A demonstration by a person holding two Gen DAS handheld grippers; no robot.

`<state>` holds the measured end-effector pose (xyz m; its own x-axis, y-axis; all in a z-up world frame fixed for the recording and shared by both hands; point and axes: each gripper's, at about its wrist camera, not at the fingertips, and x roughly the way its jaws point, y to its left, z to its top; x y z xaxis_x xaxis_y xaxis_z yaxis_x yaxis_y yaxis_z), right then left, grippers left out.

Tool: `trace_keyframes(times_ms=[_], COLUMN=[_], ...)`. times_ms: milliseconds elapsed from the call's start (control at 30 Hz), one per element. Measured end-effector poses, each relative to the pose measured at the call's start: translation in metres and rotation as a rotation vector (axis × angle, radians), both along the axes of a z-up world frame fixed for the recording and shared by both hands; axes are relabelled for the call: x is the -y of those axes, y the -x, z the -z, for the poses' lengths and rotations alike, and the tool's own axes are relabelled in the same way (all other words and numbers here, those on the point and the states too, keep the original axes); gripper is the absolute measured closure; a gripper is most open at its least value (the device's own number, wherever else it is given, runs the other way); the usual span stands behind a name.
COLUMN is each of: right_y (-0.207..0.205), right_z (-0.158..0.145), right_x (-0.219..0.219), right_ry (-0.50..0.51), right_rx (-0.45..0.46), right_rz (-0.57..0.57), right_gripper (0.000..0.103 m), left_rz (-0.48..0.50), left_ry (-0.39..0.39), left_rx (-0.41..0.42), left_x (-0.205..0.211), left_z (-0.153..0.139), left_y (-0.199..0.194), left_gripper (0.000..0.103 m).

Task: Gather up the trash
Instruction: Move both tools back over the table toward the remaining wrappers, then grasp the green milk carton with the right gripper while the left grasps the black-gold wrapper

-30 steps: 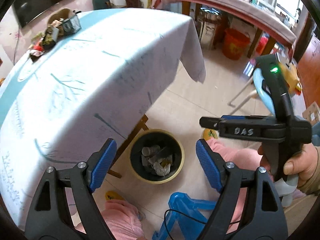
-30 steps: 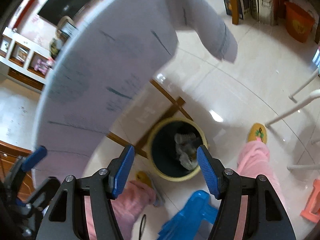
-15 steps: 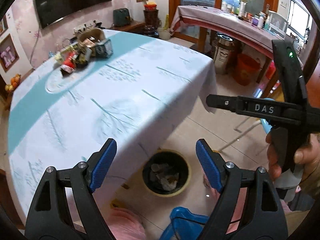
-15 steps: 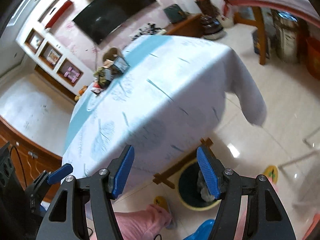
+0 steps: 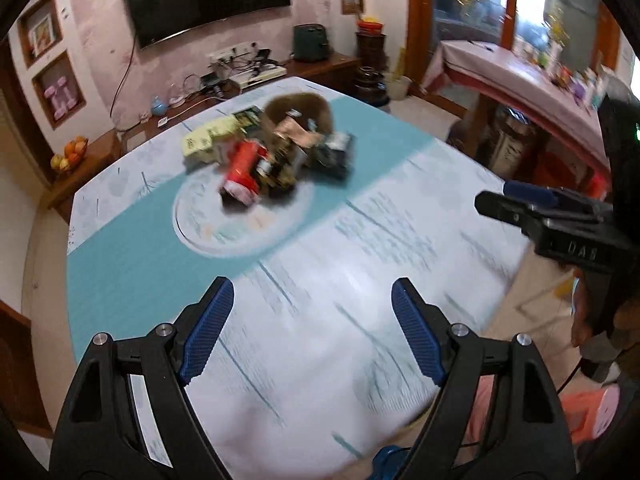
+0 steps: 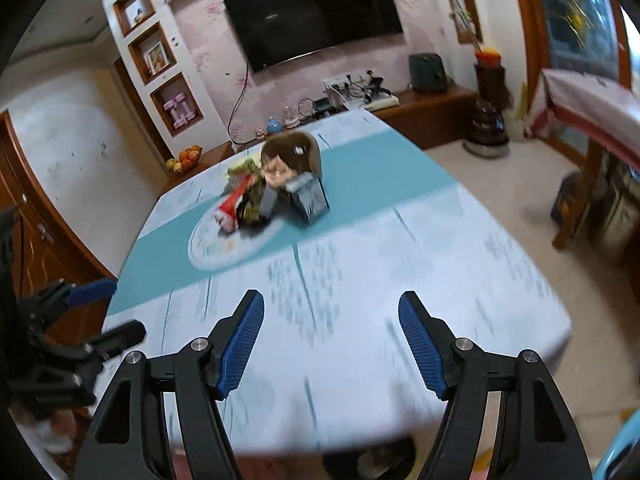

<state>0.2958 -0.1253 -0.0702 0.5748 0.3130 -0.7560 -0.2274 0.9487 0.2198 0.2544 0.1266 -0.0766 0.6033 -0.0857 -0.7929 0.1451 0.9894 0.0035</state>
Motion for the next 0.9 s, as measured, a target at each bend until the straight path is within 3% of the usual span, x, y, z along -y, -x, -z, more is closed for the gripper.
trace_keyframes(times_ms=[167, 400, 533, 733, 833, 900], right_y=[-0.077, -0.157, -0.180, -0.197, -0.207, -0.210], right_z=[0.000, 0.031, 0.060, 0.097, 0.110, 0.116], right_x=[-0.033, -0.071, -0.087, -0.103, -0.111, -0.115], right_ry=[0.061, 0.148, 0.195, 0.183, 0.180, 0.178], right_rx=[0.015, 0.012, 0.004, 0.002, 0.021, 0.012], right_rz=[-0.047, -0.115, -0.160, -0.202, -0.220, -0.234], right_gripper=[0.024, 0.024, 0.024, 0.025, 0.043, 0.067], left_rz=[-0.058, -0.060, -0.044, -0.039, -0.043, -0.046], left_ry=[0.059, 0.098, 0.078, 0.049, 0.033, 0.023], left_rx=[-0.034, -0.139, -0.163, -0.162, -0.152, -0.153], left_x=[-0.025, -0.027, -0.024, -0.026, -0.026, -0.025], left_z=[-0.001, 0.038, 0.057, 0.068, 0.070, 0.074], left_y=[-0.069, -0.140, -0.158, -0.180, -0.189, -0.196], left_gripper=[0.024, 0.024, 0.024, 0.024, 0.024, 0.024])
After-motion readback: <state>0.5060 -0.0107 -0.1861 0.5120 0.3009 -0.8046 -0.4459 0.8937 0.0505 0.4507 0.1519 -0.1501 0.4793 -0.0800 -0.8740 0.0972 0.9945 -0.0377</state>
